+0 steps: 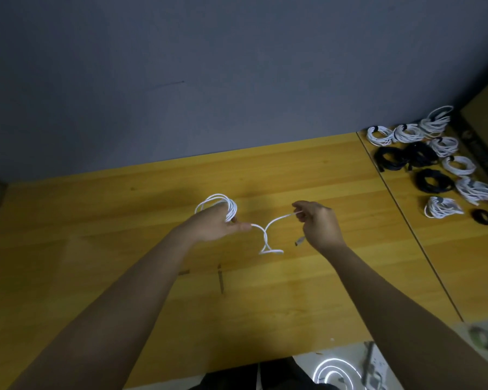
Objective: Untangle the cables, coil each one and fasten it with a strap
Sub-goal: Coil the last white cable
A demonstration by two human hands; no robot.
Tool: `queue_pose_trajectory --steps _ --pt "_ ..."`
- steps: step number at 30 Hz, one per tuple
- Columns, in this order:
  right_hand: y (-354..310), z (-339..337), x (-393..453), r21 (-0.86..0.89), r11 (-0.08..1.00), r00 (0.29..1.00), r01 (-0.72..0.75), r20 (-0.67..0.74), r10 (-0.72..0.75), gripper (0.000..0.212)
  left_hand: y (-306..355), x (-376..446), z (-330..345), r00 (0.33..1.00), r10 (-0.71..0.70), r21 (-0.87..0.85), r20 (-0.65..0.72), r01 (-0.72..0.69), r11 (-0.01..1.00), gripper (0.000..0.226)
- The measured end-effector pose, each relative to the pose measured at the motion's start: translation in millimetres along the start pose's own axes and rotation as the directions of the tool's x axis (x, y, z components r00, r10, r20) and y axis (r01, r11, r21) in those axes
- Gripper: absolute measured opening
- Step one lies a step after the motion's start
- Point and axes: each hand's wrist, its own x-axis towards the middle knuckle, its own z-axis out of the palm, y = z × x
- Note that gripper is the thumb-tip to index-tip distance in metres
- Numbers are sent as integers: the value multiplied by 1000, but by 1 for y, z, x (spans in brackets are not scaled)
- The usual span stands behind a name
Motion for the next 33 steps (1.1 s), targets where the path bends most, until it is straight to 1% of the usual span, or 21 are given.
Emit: queue_pose_trajectory --steps 2,4,6,7,8,10,12,13,14,16,18,20,21,22,23,25,27,29,30,31,33 --pt "12 -5 -1 -42 997 998 -63 -29 62 49 -1 -2 -3 999 42 -3 2 -42 999 62" --pt "24 -10 -3 -126 983 990 -133 -69 125 47 -5 -4 -7 995 61 38 -77 -58 998 69" --pt "32 -13 -6 -199 968 986 -149 -107 130 36 -5 -6 -11 985 41 -22 -168 -46 999 60" --pt "32 -14 -6 -203 971 987 -130 -120 107 29 -3 -6 -13 980 32 -69 -196 -47 997 51" --pt "29 -15 -6 -197 976 988 -95 -135 69 27 2 -7 -15 976 39 -107 -216 -64 992 44" --pt "18 -18 -3 -215 976 979 13 -194 -56 30 16 -7 -17 969 54 -163 -240 -95 982 37" --pt "-4 -24 0 -237 962 941 134 -274 -198 33 31 -7 -19 966 48 -217 -254 -106 970 34" --pt "-17 -25 1 -211 957 922 200 -291 -257 34 37 -6 -20 965 44 -239 -258 -108 965 32" --pt "-31 -26 1 -146 955 912 257 -290 -290 34 43 -6 -21 965 46 -256 -258 -114 960 31" --pt "-55 -24 0 33 954 930 299 -235 -283 37 55 -7 -22 963 68 -270 -262 -141 953 31" --pt "-72 -18 -1 142 951 958 274 -121 -258 41 66 -12 -24 959 99 -304 -264 -180 936 32" --pt "-80 -13 0 242 945 974 222 -17 -224 42 74 -16 -25 955 122 -387 -271 -224 895 32" --pt "-82 -12 1 304 936 980 180 20 -196 41 76 -19 -26 955 119 -429 -273 -231 873 32" --pt "-83 -13 2 344 924 982 167 28 -188 39 78 -21 -28 955 115 -462 -275 -236 855 32" --pt "-83 -13 4 357 916 979 185 14 -204 36 78 -23 -31 955 114 -489 -275 -241 838 32" --pt "-79 -14 6 316 917 969 243 -34 -245 27 77 -26 -35 953 110 -540 -282 -253 803 33" --pt "-70 -14 9 228 921 946 317 -142 -291 19 75 -27 -38 950 91 -563 -298 -252 787 33" --pt "-66 -17 9 184 914 913 363 -268 -309 15 73 -25 -39 948 68 -535 -311 -233 812 33" --pt "-66 -18 8 195 910 905 366 -302 -299 15 72 -23 -38 944 45 -520 -325 -218 826 33" --pt "-70 -20 8 242 904 909 352 -316 -270 16 70 -21 -37 934 11 -511 -356 -204 835 33" --pt "-74 -29 10 423 868 939 260 -321 -125 21 63 -15 -38 887 -85 -489 -454 -168 856 35"
